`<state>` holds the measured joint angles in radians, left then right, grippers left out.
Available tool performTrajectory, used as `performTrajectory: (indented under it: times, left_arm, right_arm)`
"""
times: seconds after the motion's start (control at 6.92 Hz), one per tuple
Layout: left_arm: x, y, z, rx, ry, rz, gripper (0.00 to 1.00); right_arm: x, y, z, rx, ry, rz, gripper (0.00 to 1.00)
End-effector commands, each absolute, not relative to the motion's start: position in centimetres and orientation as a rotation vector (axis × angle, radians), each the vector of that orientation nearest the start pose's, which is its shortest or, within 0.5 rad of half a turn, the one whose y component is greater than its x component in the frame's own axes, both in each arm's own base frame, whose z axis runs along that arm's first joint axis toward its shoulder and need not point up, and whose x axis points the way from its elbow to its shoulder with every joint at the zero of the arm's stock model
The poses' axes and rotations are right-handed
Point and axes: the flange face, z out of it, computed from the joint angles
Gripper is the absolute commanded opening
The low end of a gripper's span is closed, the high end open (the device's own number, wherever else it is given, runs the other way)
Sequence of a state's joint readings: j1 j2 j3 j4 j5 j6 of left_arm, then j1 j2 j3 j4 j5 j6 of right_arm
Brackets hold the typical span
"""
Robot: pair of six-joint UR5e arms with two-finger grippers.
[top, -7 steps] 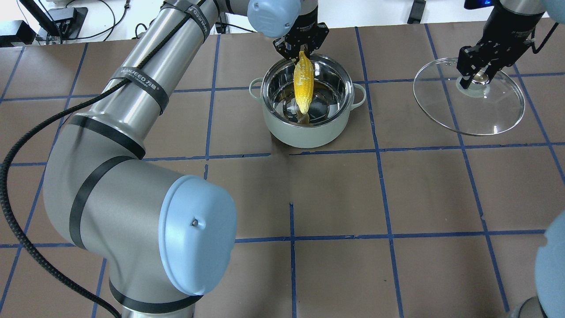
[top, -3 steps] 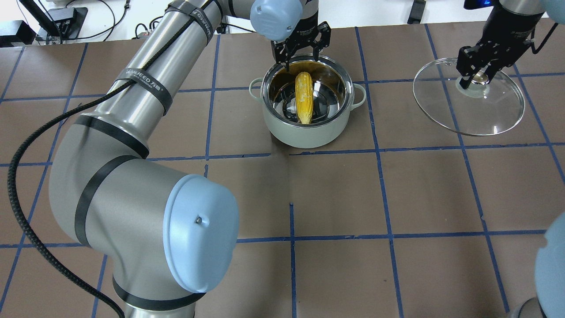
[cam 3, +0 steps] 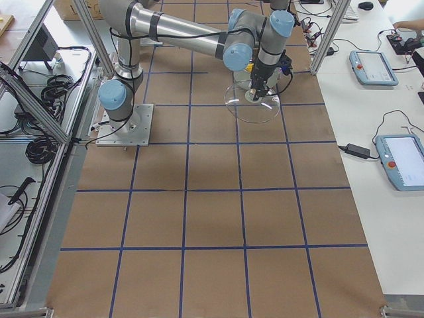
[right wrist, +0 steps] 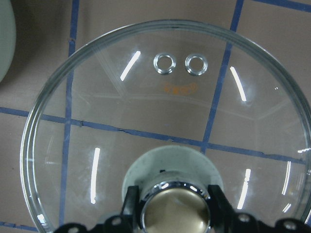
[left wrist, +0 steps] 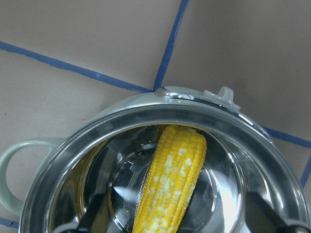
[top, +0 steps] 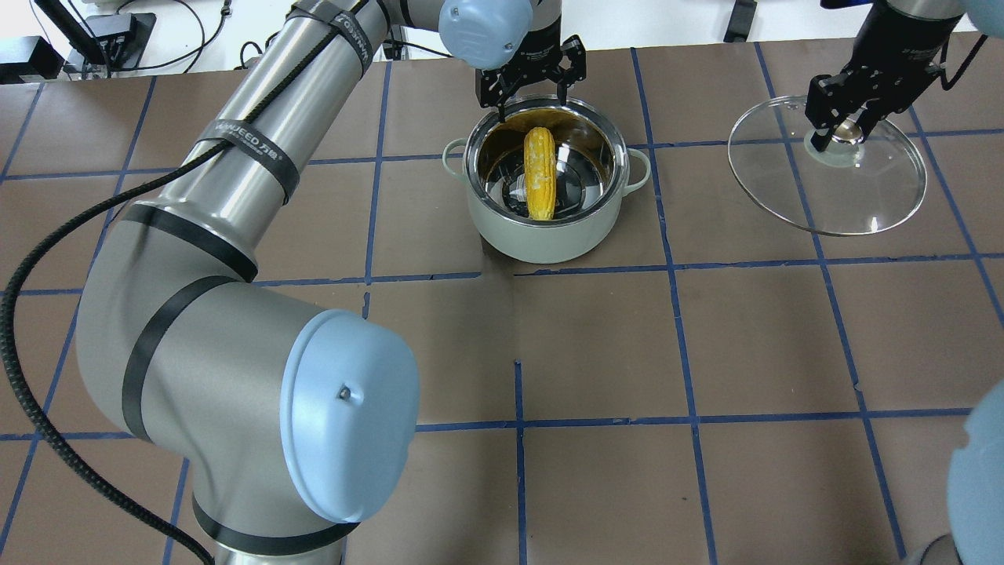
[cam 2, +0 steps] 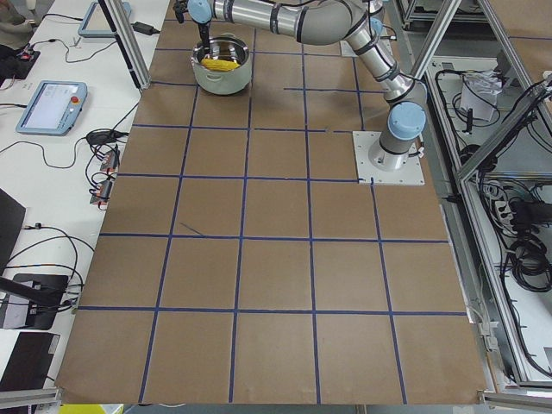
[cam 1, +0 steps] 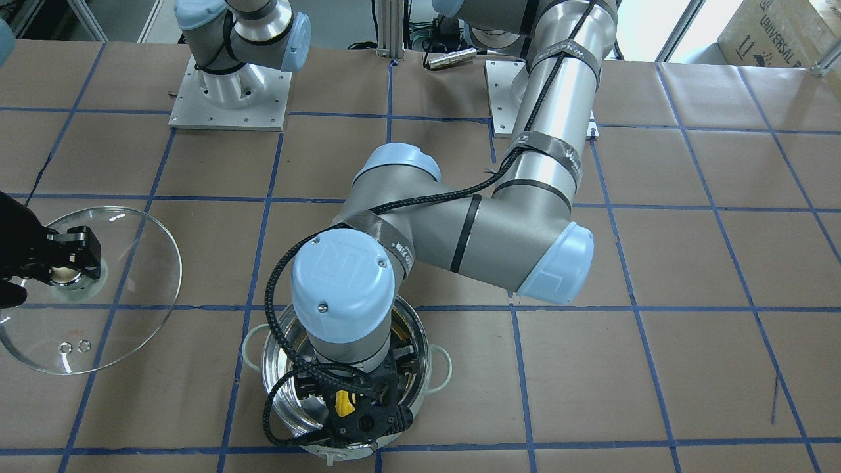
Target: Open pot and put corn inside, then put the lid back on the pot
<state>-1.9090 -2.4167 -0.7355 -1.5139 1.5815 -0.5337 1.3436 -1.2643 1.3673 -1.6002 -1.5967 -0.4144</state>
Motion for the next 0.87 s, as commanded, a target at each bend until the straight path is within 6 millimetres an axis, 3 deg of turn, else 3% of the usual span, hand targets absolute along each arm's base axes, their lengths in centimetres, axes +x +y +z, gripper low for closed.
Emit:
performTrajectory:
  times: [0.0, 0.14, 0.29, 0.43, 0.72]
  left_arm:
    - [-33.4, -72.3, 38.6, -0.102, 3.141, -0.057, 1.00]
    - [-29.5, -71.0, 41.4, -0.032, 3.140, -0.045, 1.00]
    - [-26.1, -68.7, 43.6, -0.019, 3.136, -0.021, 1.00]
    - [-23.4, -65.4, 45.7, 0.062, 3.134, -0.011, 1.00]
    - [-17.5, -58.2, 48.1, 0.036, 3.134, 0.002, 1.00]
  right_arm:
    - [7.3, -62.7, 43.3, -0.327, 3.142, 0.008, 0.15]
    - [9.9, -62.8, 43.5, -0.298, 3.146, -0.003, 0.15]
    - [11.0, -62.9, 43.0, -0.281, 3.143, 0.005, 0.15]
    - [12.9, -63.2, 43.0, -0.232, 3.147, -0.032, 0.15]
    - [19.9, -64.8, 42.1, -0.133, 3.137, -0.072, 0.15]
